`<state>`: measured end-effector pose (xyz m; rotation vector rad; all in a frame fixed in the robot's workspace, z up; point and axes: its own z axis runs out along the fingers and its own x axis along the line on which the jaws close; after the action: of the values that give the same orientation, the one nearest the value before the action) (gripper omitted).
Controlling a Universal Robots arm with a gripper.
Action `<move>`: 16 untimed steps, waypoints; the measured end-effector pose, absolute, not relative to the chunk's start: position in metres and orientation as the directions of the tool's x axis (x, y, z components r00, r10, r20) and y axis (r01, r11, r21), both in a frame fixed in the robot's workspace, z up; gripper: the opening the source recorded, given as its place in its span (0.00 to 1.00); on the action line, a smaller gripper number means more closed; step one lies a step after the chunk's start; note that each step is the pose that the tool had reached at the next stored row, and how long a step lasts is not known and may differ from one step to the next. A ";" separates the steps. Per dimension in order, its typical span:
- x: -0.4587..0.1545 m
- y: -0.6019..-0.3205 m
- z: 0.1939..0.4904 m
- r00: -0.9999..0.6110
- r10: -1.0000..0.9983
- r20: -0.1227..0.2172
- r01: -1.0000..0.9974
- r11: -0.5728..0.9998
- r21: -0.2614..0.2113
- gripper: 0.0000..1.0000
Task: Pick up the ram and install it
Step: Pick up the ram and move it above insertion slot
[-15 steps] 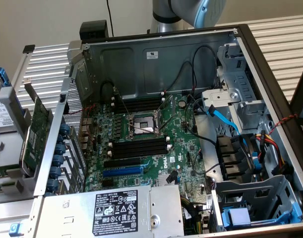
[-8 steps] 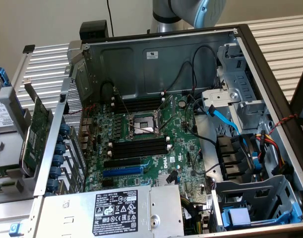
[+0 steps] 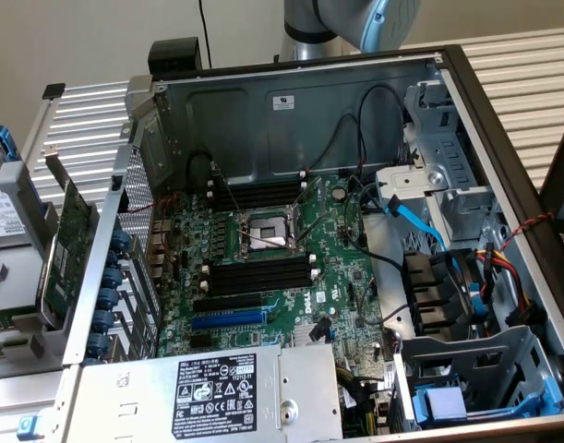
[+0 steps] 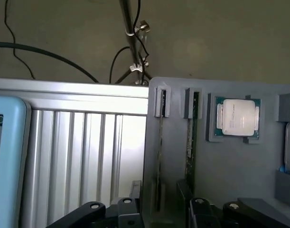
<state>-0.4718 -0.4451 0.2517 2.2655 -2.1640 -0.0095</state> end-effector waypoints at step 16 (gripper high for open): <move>-0.481 -0.441 0.227 0.046 -0.999 0.004 -0.999 -0.046 -0.008 0.42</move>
<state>-0.4808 -0.4408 0.2267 2.2737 -2.1721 0.0130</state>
